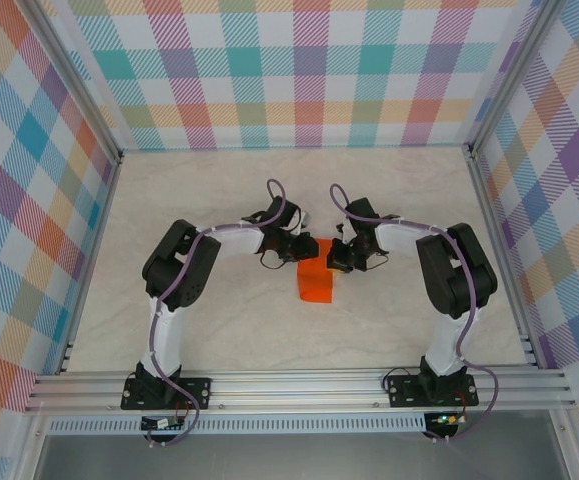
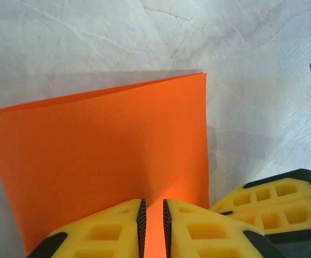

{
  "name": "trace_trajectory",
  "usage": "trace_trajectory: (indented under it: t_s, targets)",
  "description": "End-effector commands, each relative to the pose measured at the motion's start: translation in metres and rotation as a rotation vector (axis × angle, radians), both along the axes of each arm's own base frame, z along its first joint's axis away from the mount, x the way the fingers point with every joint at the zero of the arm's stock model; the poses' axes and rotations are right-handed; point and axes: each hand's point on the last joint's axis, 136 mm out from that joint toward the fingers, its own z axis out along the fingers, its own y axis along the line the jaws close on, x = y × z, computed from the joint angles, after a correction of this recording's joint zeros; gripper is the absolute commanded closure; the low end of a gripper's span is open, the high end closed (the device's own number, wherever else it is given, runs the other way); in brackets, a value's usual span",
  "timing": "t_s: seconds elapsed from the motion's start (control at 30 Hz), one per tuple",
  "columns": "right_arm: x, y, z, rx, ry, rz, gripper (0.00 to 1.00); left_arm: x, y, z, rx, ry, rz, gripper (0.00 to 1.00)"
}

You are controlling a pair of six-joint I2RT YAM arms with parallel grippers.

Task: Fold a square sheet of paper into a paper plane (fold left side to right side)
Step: First fold the square sheet of paper in half at the center of the table.

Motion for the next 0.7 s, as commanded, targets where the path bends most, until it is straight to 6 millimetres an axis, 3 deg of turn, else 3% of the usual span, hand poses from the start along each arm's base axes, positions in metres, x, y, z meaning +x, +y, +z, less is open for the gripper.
trace_trajectory:
  t_s: [0.0,0.5,0.67]
  targets:
    - [-0.035,-0.039,-0.05,-0.227,0.137,-0.002,0.98,0.021,0.021,-0.013,0.094,-0.034,0.07,0.81]
    - [-0.036,-0.039,-0.049,-0.231,0.138,0.004,0.98,0.077,0.057,-0.018,0.127,-0.058,0.22,0.8]
    - [-0.035,-0.038,-0.049,-0.229,0.137,0.005,0.98,0.09,0.06,-0.017,0.113,-0.052,0.226,0.81]
